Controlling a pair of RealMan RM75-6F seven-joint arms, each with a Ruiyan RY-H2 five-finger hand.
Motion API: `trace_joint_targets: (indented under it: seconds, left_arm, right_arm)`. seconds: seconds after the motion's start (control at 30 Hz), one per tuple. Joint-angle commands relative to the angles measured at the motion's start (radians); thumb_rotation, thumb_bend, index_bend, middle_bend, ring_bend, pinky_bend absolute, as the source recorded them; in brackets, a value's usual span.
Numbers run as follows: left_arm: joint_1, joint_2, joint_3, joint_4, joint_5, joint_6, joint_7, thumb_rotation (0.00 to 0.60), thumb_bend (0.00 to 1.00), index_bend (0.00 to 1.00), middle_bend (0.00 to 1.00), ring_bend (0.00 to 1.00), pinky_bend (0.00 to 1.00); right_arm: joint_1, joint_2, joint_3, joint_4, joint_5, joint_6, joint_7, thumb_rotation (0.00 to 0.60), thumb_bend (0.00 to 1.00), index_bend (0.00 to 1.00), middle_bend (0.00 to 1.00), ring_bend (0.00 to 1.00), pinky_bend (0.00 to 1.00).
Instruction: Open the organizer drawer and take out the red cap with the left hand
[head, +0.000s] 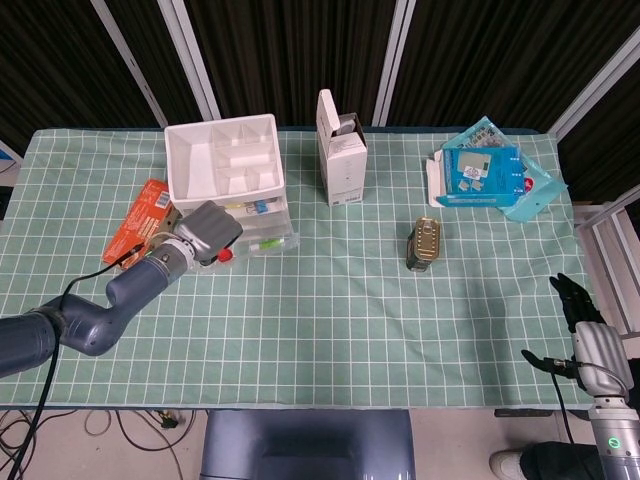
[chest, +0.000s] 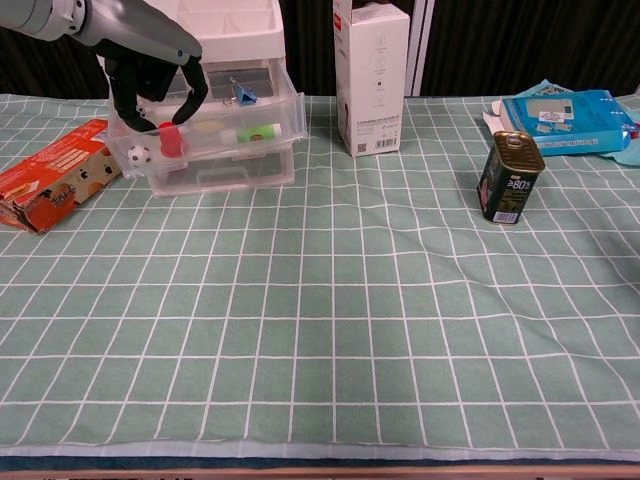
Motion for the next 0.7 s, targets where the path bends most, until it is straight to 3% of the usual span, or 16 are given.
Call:
trace_joint_targets:
  seconds: [0.03, 0.47, 0.7]
  left_arm:
    - [0.001, 0.006, -0.002, -0.002, 0.001, 0.005, -0.005, 0.600, 0.32, 0.57, 1.00, 1.00, 1.00]
    - [0.014, 0.087, -0.044, -0.059, 0.032, 0.053, -0.045, 0.600, 0.33, 0.57, 1.00, 1.00, 1.00]
    - [0.027, 0.204, -0.100, -0.191, 0.095, 0.099, -0.078, 0.600, 0.33, 0.57, 1.00, 1.00, 1.00]
  right_arm:
    - [0.000, 0.000, 0.000, 0.000, 0.000, 0.000, 0.000, 0.600, 0.06, 0.00, 0.00, 0.00, 0.22]
    - [0.001, -0.001, 0.000, 0.001, 0.001, -0.001, -0.005, 0.600, 0.06, 0.00, 0.00, 0.00, 0.22]
    - [0.002, -0.002, -0.001, 0.003, -0.001, -0.001, -0.008, 0.600, 0.06, 0.00, 0.00, 0.00, 0.22]
